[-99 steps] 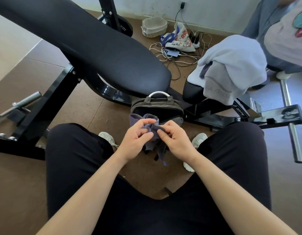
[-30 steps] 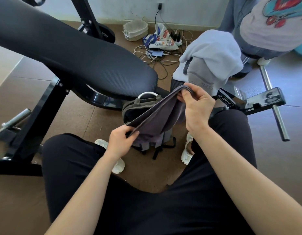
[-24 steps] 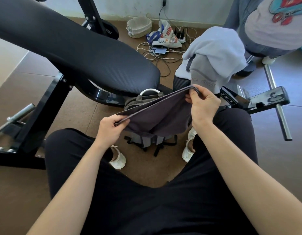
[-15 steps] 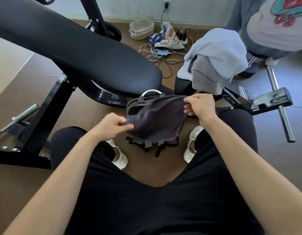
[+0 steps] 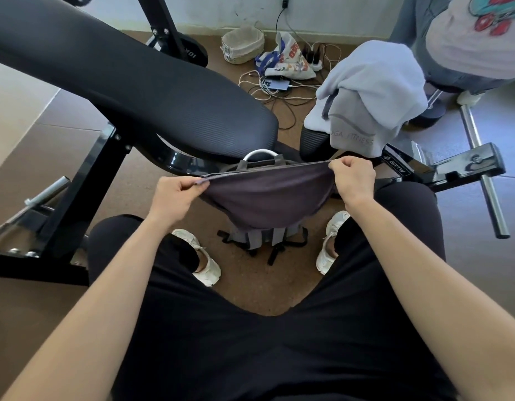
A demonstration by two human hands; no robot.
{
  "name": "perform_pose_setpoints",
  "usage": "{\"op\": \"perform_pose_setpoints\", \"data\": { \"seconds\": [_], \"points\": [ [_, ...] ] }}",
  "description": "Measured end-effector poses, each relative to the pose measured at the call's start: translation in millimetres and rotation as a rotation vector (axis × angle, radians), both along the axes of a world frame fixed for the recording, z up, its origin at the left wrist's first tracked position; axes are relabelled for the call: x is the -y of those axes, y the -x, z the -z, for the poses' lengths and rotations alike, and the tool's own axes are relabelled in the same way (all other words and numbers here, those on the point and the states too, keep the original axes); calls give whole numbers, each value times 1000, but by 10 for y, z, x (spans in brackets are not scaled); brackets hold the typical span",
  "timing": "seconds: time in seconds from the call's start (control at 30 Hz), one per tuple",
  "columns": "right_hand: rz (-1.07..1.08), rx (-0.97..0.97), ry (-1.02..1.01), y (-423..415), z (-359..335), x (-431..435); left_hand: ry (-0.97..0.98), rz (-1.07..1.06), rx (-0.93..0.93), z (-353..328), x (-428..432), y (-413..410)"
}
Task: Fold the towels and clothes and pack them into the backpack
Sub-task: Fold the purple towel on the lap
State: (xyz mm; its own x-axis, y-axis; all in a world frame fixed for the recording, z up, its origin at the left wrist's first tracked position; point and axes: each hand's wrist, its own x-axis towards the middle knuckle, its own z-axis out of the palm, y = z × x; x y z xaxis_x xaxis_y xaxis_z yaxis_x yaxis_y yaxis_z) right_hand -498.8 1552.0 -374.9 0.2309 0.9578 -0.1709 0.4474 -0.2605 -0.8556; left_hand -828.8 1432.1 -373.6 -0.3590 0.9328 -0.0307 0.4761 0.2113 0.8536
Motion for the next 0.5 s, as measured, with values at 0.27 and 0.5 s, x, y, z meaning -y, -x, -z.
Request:
{"op": "perform_pose_setpoints", "data": {
  "seconds": [0.27, 0.5],
  "points": [
    [-85, -213, -62, -13, -42, -12, -218, -222, 618, 3, -22, -134],
    [-127, -348, 35, -79, 188, -56, 165, -45, 407, 180, -32, 54]
  ]
}}
